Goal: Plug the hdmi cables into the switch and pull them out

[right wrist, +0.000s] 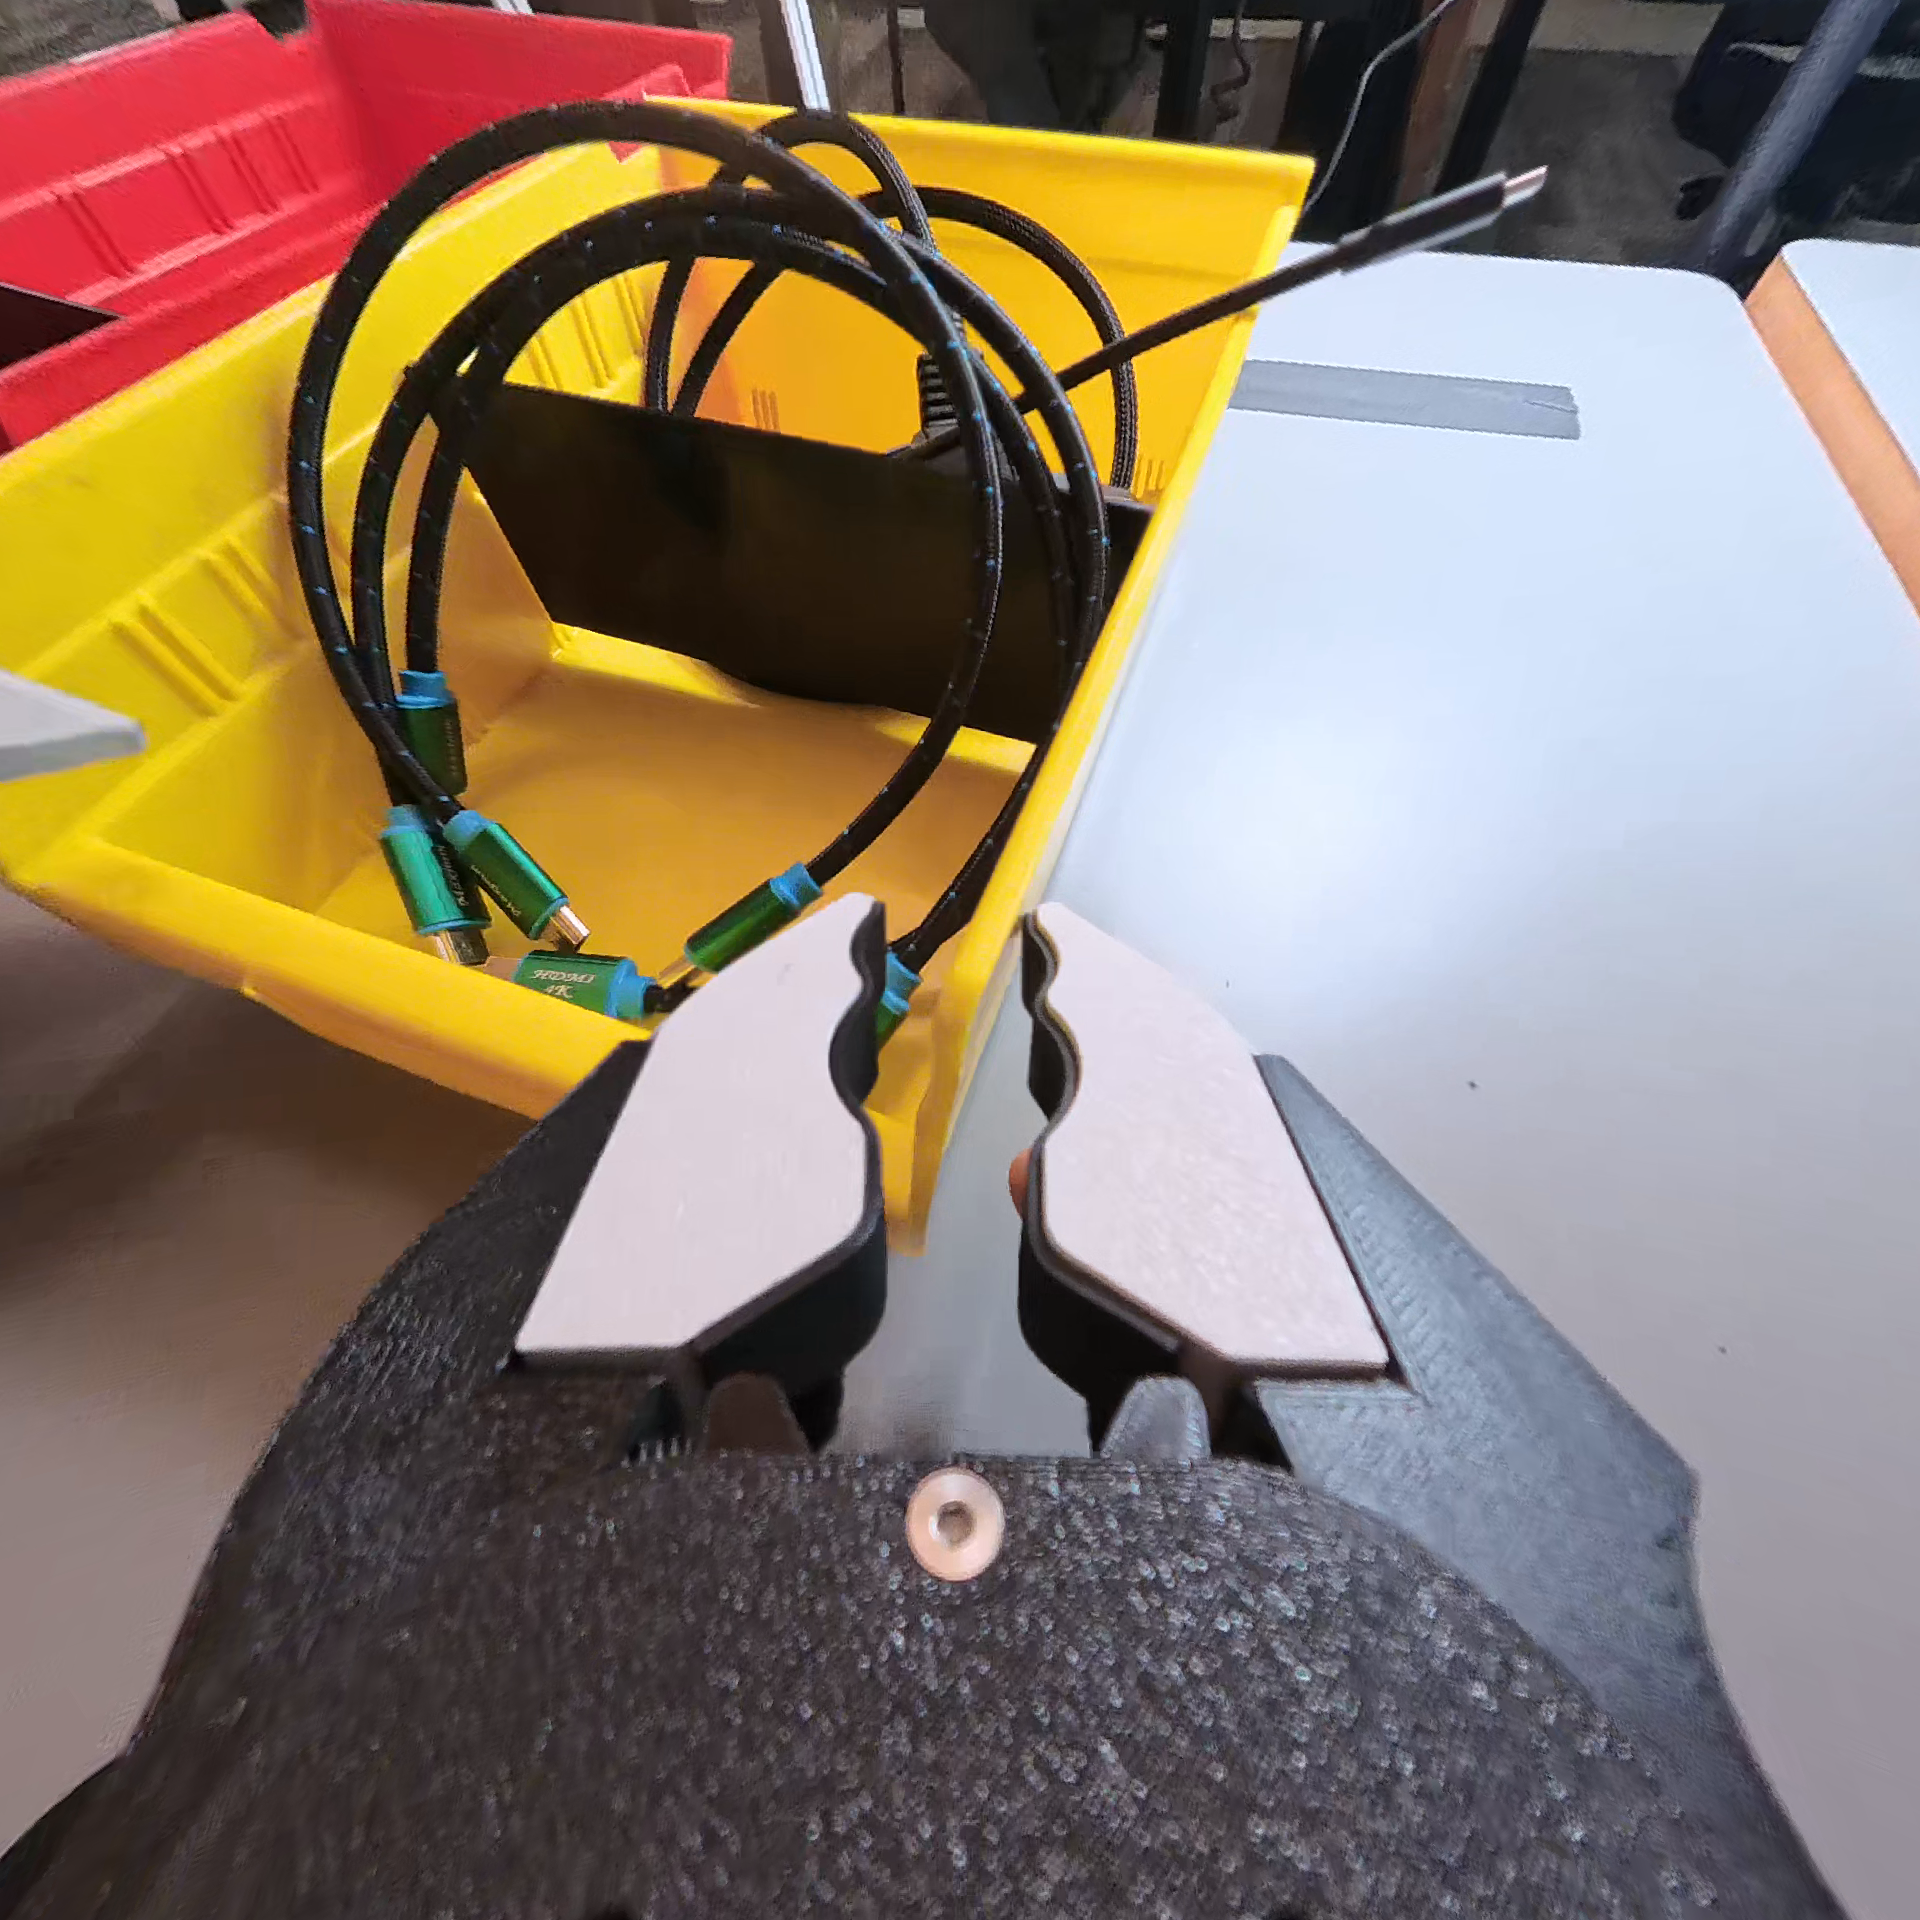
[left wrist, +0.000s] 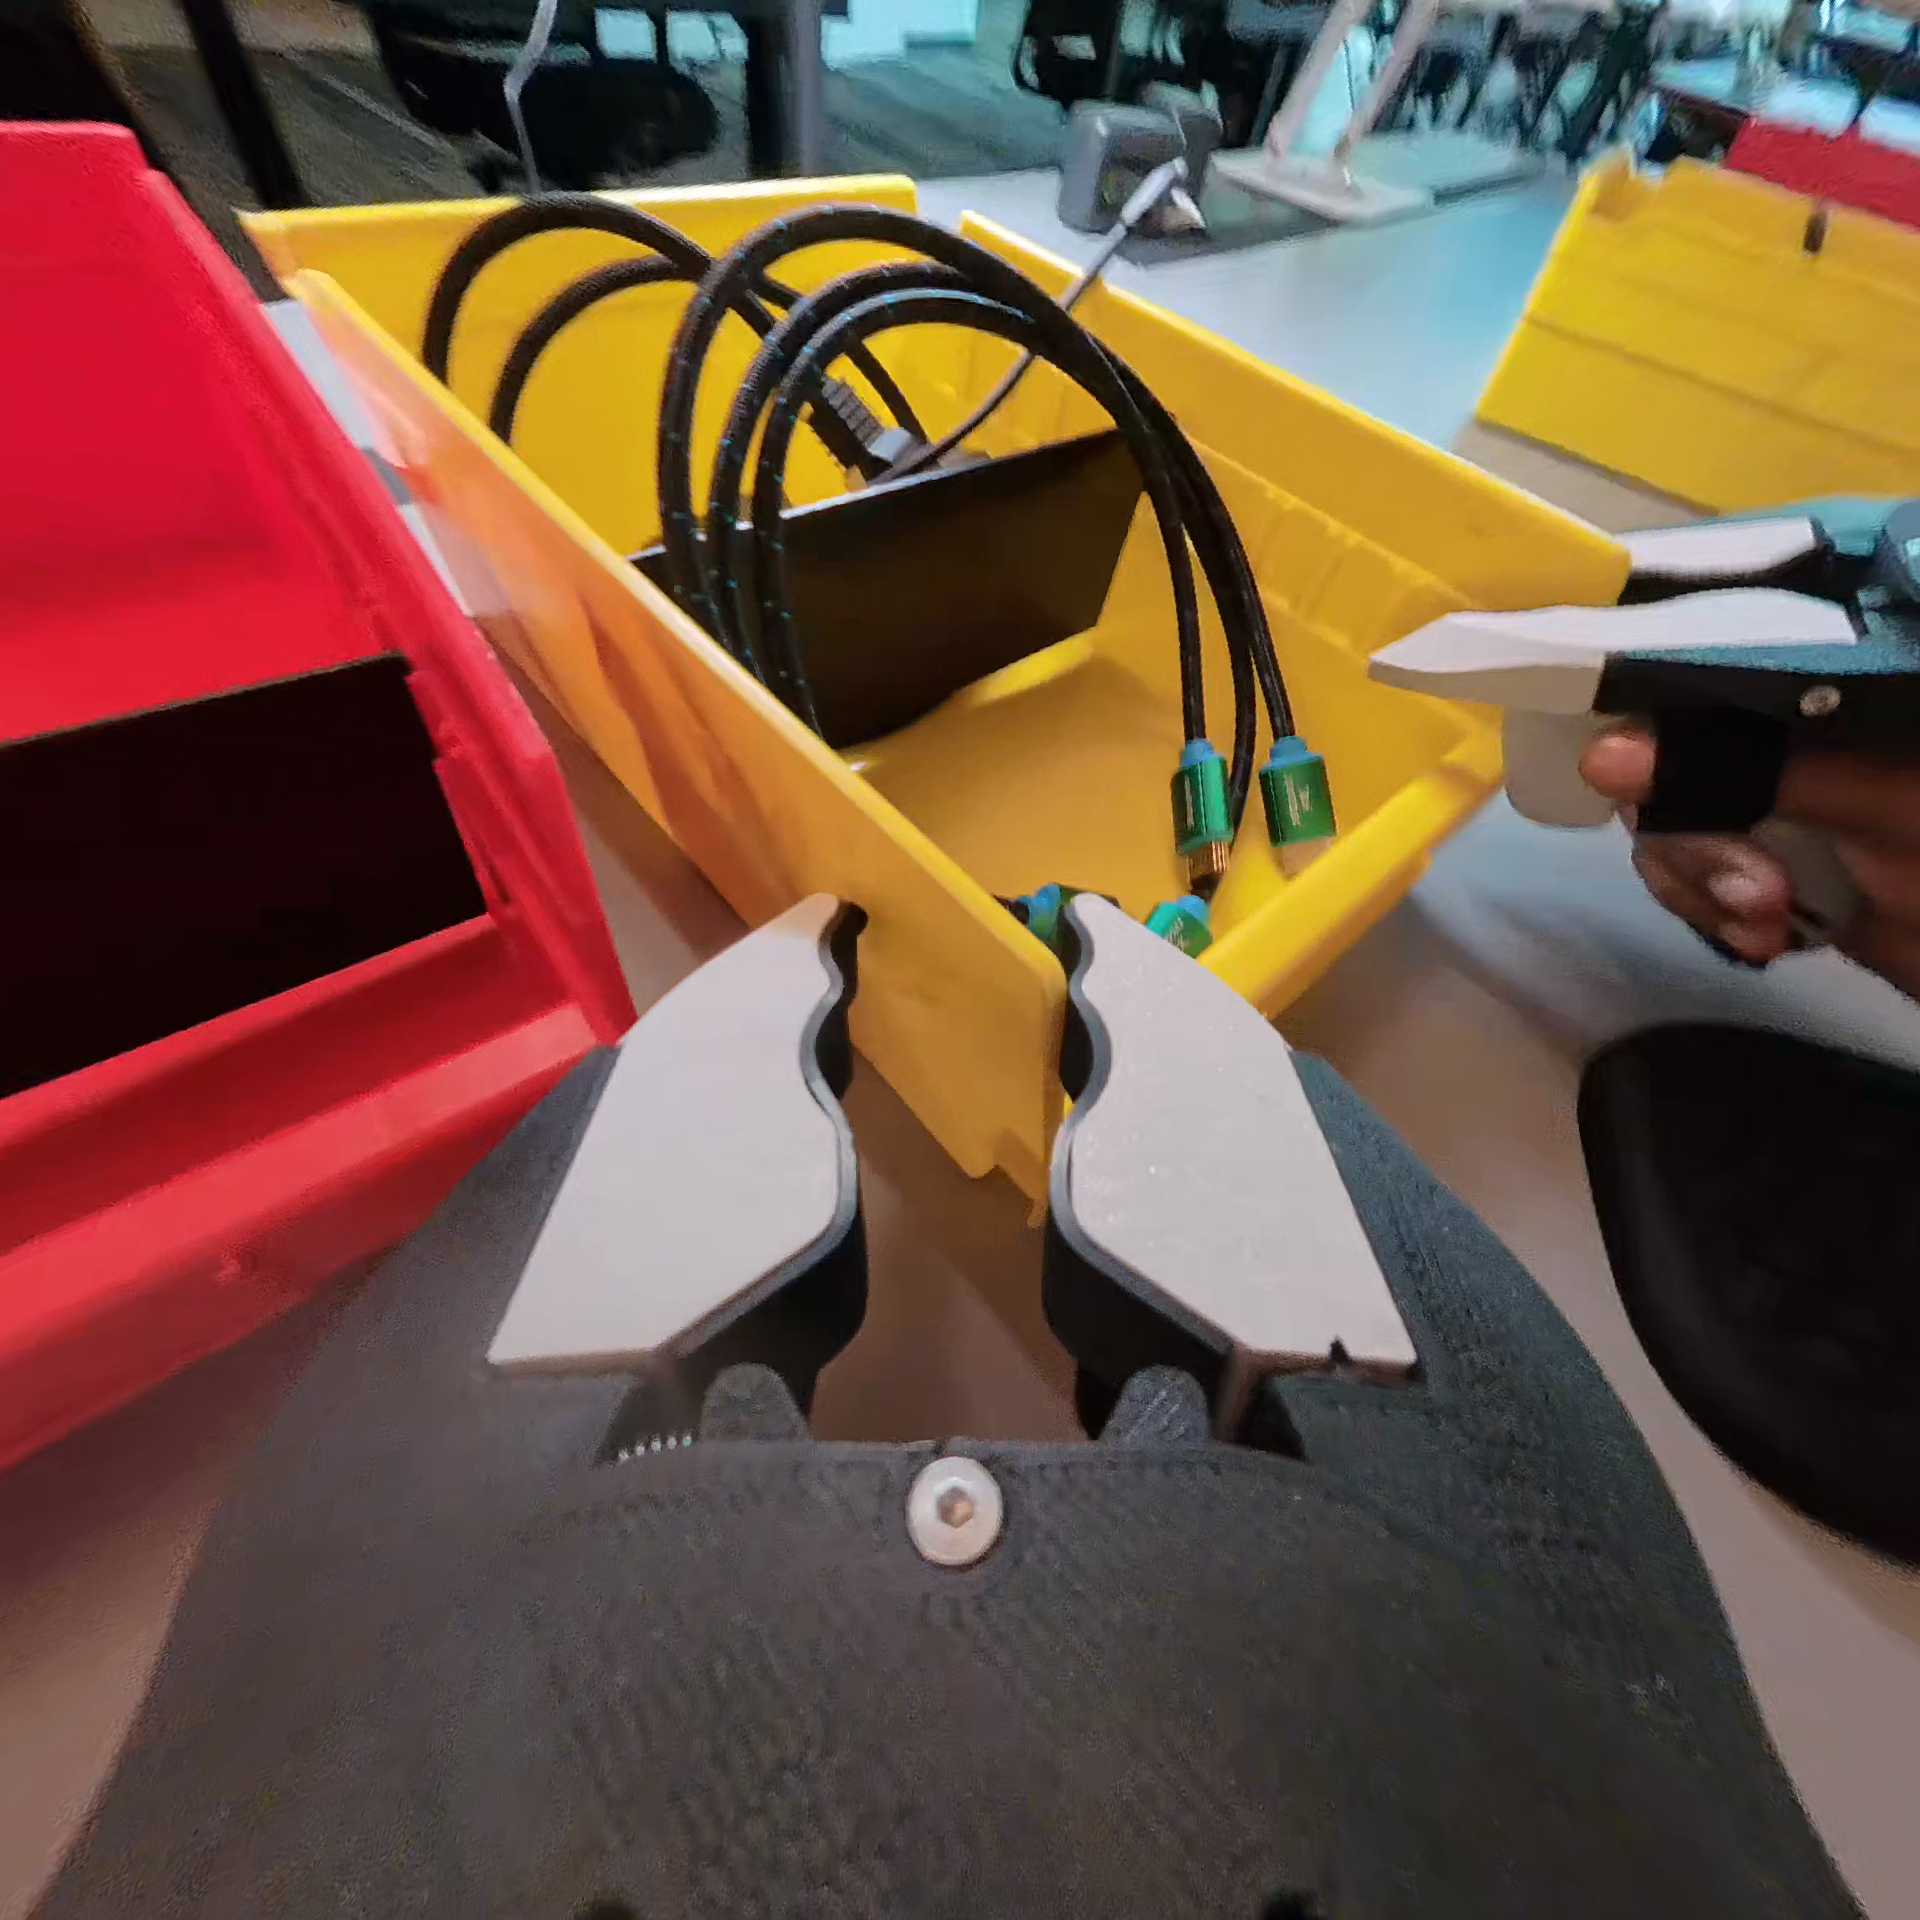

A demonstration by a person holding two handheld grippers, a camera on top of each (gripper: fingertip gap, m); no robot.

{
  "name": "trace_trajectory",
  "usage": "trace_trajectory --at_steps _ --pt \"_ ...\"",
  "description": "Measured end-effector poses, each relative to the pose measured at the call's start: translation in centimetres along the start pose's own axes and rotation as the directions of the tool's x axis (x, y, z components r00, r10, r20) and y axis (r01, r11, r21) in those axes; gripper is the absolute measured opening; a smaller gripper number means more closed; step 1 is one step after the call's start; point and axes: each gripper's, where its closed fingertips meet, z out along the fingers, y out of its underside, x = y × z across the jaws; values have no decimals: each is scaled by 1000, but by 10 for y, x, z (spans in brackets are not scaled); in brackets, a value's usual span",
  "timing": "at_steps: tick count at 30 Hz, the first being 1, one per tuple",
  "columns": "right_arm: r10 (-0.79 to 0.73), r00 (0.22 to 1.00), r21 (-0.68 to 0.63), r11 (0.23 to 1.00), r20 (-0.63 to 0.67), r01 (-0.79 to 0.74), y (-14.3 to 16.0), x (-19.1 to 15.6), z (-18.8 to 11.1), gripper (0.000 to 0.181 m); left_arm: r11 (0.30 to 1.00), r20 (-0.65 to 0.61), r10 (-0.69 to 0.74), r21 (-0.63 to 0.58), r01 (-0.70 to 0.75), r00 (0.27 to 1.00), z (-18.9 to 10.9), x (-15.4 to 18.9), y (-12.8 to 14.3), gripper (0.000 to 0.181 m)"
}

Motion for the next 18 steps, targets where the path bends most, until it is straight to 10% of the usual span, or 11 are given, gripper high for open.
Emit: trace_trajectory --at_steps 1,18 --pt "8 1000 13 1000 -4 -8 -1 1 0 23 999 18 -26 34 26 1000 1 -2 -1 35" --pt "-168 974 186 963 -151 195 -48 -27 -88 10 969 35 39 244 -46 999 -50 16 -59 15"
